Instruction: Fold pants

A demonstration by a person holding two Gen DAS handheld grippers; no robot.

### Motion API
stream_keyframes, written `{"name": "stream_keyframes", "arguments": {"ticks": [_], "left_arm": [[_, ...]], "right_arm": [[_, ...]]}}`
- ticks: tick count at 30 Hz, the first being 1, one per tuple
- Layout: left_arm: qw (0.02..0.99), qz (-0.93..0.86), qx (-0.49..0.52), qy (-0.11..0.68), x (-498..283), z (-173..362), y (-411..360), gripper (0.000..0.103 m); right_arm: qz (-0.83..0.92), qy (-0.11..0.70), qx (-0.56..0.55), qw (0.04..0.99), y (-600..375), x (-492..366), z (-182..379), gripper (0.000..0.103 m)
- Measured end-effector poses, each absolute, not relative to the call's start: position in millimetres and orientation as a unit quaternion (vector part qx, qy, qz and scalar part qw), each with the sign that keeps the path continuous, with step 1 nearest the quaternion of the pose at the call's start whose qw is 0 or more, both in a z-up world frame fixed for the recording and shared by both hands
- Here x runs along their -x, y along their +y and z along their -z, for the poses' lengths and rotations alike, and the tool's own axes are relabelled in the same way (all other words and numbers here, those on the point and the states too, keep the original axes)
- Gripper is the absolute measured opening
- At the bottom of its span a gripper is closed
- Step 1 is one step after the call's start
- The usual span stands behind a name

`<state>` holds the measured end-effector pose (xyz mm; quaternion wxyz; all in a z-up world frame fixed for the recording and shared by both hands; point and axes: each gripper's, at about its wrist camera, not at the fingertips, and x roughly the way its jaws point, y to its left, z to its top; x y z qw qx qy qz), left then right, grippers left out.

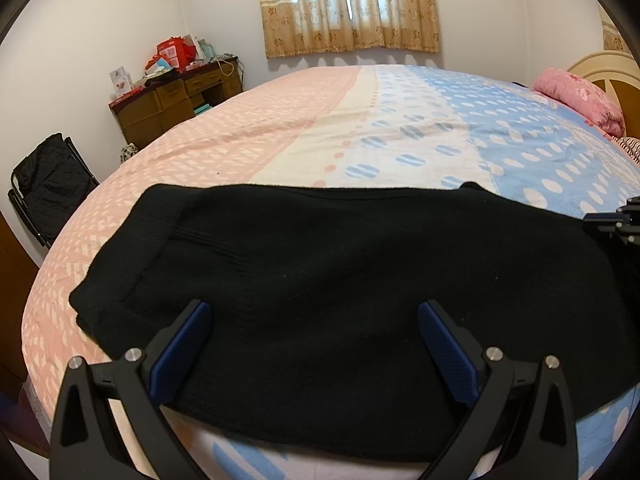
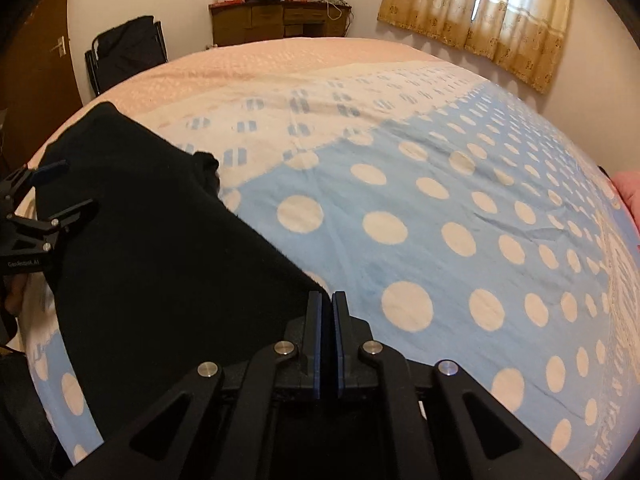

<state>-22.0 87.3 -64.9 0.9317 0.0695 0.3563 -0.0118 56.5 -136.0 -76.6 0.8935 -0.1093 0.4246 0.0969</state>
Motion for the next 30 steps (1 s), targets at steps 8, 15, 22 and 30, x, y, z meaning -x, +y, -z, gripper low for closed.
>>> {"name": "stream_keyframes", "arguments": {"ticks": [8, 15, 22, 30], "left_arm": [[0.932, 0.007, -0.072, 0.354, 20.5, 66.3, 84.2, 0.103], [0.931, 0.011, -0.069, 0.358, 19.1, 65.5, 85.1, 0.103], [0.93, 0.009, -0.07, 0.36, 18.9, 64.5, 86.0, 0.103], [0.929, 0.004, -0.072, 0.364, 18.3, 63.4, 86.3, 0.103]], "right_arm": [[-0.133, 0.387, -0.018, 0.912, -142.1, -53.1, 38.0, 0.01], [-0.146, 0.41, -0.005, 0.9, -73.7, -88.2, 81.2, 0.01], [-0.079, 0.302, -0.167, 0.935, -168.9, -32.5, 17.4, 0.011], [0.207, 0.266, -0.226, 0.914, -363.3, 154.6, 6.3, 0.064]]}}
